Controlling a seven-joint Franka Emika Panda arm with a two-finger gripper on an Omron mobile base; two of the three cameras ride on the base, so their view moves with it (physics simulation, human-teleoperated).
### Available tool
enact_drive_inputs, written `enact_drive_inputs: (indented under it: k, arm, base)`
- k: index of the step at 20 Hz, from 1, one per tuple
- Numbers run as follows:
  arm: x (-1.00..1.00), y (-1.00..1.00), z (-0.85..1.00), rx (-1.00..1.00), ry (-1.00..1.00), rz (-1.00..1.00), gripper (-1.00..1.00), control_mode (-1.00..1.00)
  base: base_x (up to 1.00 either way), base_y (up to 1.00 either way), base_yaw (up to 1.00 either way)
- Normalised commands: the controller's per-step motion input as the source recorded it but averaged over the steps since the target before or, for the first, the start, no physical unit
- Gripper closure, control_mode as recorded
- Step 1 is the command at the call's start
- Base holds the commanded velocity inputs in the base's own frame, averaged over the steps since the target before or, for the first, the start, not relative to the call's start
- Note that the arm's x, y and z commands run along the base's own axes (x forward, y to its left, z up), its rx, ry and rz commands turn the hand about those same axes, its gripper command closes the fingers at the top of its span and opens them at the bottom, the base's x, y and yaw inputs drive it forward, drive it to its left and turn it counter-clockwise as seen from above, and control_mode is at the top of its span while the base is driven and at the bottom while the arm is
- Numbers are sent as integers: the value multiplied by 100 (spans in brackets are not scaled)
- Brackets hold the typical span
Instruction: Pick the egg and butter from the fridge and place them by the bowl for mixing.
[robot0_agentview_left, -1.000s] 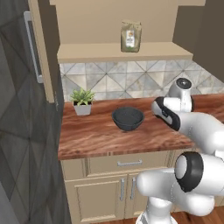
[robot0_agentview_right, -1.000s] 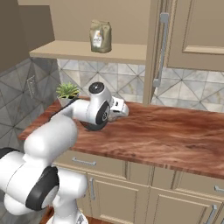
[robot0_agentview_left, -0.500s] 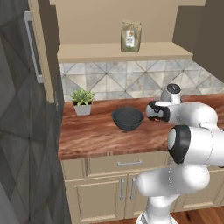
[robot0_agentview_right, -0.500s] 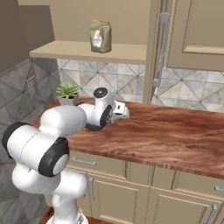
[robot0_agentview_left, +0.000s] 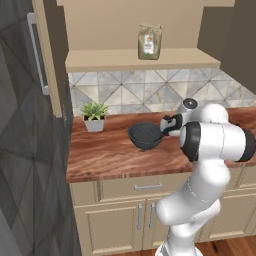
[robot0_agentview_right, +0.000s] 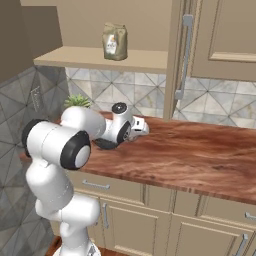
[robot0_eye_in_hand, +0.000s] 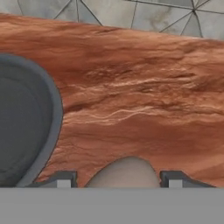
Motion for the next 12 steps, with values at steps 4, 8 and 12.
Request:
enact_drive_inputs:
  k: [4, 8, 12]
  arm:
    - [49, 0, -33, 0, 0, 4, 100, -100]
    - [38, -1, -43, 0, -1, 5, 100, -100]
    - [27, -8, -37, 0, -6, 4, -100, -100]
  base:
    - [0, 0, 0]
    - [0, 0, 0]
    - [0, 0, 0]
